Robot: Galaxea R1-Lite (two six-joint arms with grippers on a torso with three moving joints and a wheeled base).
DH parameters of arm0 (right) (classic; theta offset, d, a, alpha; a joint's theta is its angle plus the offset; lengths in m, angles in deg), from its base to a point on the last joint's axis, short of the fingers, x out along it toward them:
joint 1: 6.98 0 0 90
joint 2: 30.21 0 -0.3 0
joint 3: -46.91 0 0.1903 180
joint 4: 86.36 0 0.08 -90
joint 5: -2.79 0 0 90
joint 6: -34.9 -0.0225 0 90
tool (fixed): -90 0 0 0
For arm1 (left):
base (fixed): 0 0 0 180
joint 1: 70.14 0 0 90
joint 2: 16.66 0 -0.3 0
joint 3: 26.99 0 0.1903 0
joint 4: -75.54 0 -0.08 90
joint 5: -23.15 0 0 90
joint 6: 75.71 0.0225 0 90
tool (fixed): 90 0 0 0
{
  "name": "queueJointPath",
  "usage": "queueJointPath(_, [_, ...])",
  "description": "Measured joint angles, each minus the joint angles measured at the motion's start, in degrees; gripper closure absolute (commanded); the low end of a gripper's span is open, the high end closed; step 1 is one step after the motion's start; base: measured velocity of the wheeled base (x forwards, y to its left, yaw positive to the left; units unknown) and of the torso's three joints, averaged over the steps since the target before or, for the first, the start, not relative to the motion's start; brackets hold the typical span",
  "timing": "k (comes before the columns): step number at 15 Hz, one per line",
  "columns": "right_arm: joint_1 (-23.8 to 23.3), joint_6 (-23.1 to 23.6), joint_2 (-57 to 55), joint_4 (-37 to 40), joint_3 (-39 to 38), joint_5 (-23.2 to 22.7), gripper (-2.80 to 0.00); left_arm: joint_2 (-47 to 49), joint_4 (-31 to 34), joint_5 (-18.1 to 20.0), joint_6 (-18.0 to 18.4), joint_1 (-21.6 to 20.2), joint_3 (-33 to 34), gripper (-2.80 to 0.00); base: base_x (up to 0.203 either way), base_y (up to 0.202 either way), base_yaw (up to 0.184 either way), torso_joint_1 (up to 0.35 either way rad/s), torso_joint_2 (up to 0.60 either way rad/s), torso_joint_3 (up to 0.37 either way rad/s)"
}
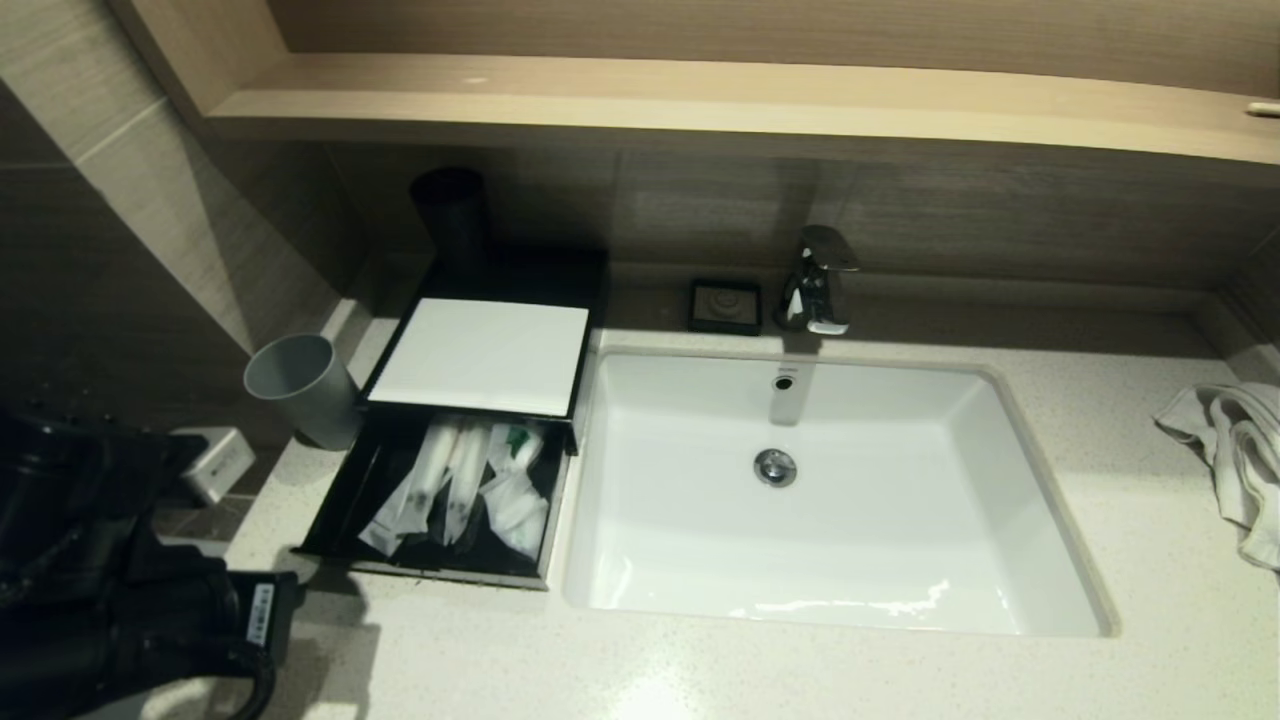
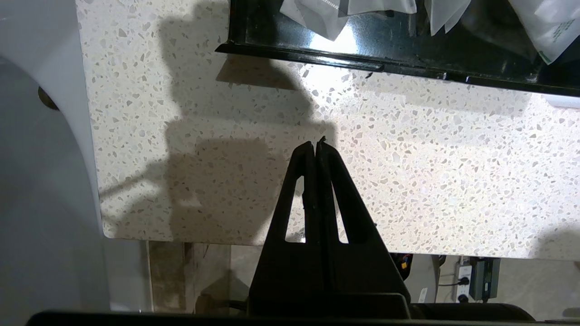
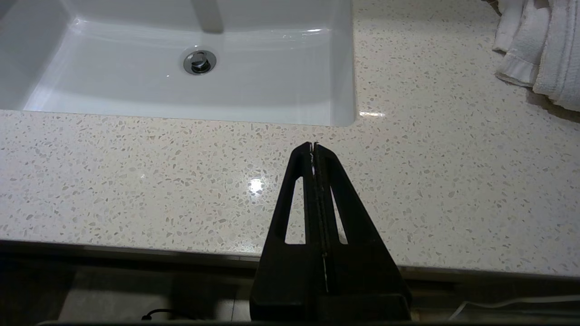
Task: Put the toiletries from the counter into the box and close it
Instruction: Close the drawer
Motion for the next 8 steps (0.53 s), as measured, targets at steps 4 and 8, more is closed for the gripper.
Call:
queueJointPath(4, [0.0, 0.0, 0.0, 0.0, 0.0, 0.0, 0.0, 1.0, 0.0, 0.0, -0.1, 0.0, 0.4, 0.0, 0.0, 0.0, 0.0, 0.0, 0.0, 0.0])
queueJointPath(8, [0.0, 0.0, 0.0, 0.0, 0.0, 0.0, 0.0, 3.1, -0.3, 0.2, -0.2, 0.0, 0.5, 0.0, 0.0, 0.0, 0.0, 0.0, 0.0, 0.0])
